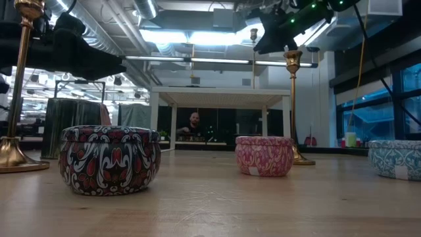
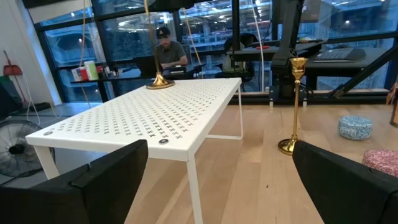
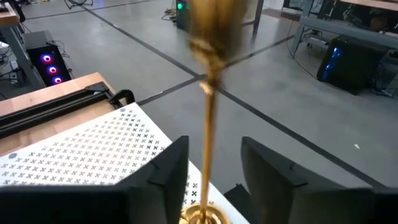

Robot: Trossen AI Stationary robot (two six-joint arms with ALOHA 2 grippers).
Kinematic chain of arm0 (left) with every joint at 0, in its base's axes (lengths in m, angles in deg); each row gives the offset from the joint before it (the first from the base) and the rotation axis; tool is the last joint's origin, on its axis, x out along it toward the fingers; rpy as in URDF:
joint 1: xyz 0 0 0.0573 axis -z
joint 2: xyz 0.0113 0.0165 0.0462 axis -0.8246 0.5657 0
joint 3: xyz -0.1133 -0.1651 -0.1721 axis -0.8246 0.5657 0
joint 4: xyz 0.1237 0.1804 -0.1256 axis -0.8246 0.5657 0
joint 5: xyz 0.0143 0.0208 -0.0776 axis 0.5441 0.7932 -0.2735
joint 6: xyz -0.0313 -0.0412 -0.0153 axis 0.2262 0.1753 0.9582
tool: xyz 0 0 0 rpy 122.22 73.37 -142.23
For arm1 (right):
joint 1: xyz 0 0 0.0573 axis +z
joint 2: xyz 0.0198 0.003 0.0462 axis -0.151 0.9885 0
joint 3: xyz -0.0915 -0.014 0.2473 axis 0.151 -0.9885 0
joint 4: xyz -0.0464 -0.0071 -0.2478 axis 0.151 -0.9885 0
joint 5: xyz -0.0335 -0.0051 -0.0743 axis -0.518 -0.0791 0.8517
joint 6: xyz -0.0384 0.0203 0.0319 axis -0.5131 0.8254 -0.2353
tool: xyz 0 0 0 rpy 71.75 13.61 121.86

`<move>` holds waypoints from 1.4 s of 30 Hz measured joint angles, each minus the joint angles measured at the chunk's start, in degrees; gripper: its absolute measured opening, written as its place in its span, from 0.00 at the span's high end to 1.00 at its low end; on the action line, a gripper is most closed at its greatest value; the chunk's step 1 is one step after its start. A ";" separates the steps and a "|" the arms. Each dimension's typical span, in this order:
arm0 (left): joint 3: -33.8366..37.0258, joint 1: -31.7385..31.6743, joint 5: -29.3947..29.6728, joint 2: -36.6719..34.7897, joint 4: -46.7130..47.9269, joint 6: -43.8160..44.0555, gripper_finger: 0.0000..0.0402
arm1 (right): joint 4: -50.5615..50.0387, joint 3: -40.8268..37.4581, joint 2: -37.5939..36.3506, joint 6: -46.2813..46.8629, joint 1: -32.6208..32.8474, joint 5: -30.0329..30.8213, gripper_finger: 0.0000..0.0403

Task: Pick & Place candle stick holders
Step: Align the top gold candle holder with the gold candle holder on the shelf

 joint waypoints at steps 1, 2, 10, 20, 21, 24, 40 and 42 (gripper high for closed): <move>0.01 0.00 -0.01 0.00 0.01 0.00 0.00 | -0.44 0.01 -0.38 0.02 0.00 -0.02 0.57; 0.00 0.00 -0.01 0.00 0.00 0.00 0.00 | -0.98 0.01 -0.90 0.04 0.00 -0.02 0.55; -0.01 0.00 0.00 0.00 0.01 0.00 0.00 | -18.26 -0.02 -9.09 0.16 0.91 -5.38 0.48; -0.01 -0.01 0.00 -0.01 0.01 0.00 0.00 | -36.72 -0.03 -16.12 -5.65 7.95 -12.33 0.48; 0.01 0.01 0.00 -0.01 0.01 0.00 0.00 | -37.50 -0.32 -16.91 -6.00 8.95 -12.33 0.48; 0.00 -0.01 0.00 0.00 0.01 0.00 0.00 | -37.74 -3.20 -19.82 -5.68 12.15 -12.48 0.49; 0.01 0.00 0.01 0.01 0.01 0.00 0.00 | -13.44 -34.25 -28.83 8.45 36.17 -3.95 0.56; 0.01 -0.01 0.00 0.01 0.01 0.00 0.00 | -11.13 -36.78 -28.44 8.36 38.38 -1.53 0.57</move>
